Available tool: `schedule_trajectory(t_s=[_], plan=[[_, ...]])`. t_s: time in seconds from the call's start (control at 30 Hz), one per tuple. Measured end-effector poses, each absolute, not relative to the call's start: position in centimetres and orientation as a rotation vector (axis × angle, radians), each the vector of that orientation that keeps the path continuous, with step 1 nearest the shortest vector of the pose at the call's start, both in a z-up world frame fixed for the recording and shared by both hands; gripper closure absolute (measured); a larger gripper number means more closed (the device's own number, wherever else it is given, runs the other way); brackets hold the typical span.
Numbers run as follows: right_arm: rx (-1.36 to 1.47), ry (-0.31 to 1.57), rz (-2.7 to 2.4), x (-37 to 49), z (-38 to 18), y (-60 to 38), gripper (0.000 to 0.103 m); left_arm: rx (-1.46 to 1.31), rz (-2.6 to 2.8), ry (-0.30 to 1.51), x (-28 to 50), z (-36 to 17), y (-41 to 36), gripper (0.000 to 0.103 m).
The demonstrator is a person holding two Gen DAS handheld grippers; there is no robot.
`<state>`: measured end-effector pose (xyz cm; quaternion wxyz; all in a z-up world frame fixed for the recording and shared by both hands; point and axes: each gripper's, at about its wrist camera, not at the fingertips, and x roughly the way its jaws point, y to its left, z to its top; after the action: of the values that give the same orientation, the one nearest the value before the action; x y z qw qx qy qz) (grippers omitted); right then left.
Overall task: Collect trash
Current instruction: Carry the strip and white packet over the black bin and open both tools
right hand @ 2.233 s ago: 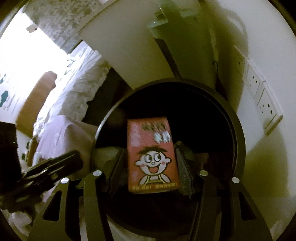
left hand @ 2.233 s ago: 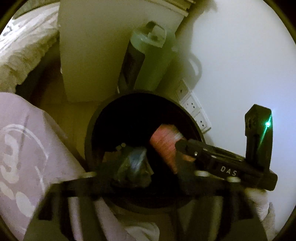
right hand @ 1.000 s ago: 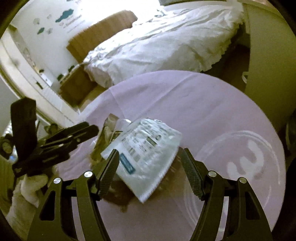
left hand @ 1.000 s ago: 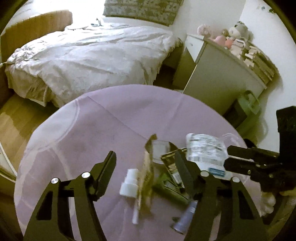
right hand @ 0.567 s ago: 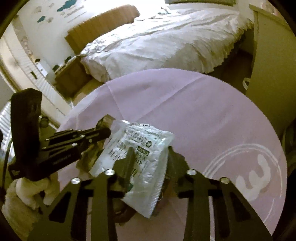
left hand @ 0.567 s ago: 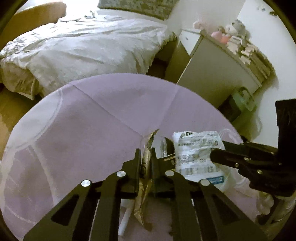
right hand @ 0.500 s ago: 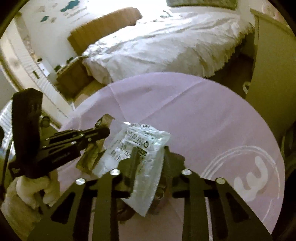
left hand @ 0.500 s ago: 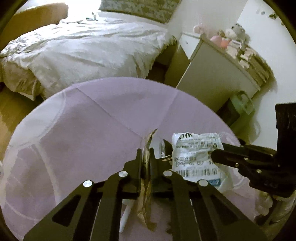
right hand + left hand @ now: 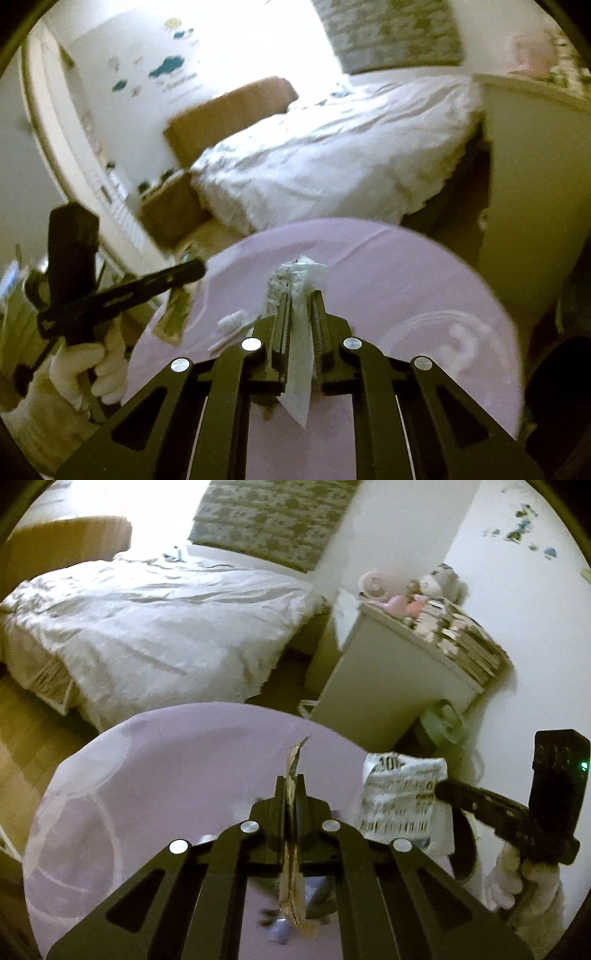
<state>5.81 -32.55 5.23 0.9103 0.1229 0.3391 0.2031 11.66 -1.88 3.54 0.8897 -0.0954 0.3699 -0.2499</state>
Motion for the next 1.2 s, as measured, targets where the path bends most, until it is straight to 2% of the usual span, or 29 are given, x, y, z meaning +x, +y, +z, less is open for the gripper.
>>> schedule_trajectory(t_s=[0.3, 0.7, 1.2], plan=[[0.285, 0.652, 0.213, 2.7, 5.6, -43.0, 0.091, -0.135, -0.722, 0.798, 10.9, 3.8, -12.7, 0.098], [0.318, 0.687, -0.053, -1.3, 1.1, -54.3, 0.091, -0.040, -0.953, 0.902, 9.7, 0.7, -28.8, 0.098], [0.379, 0.781, -0.191, -3.9, -5.4, -60.6, 0.091, 0.048, -1.042, 1.036, 7.8, -5.0, -37.9, 0.098]])
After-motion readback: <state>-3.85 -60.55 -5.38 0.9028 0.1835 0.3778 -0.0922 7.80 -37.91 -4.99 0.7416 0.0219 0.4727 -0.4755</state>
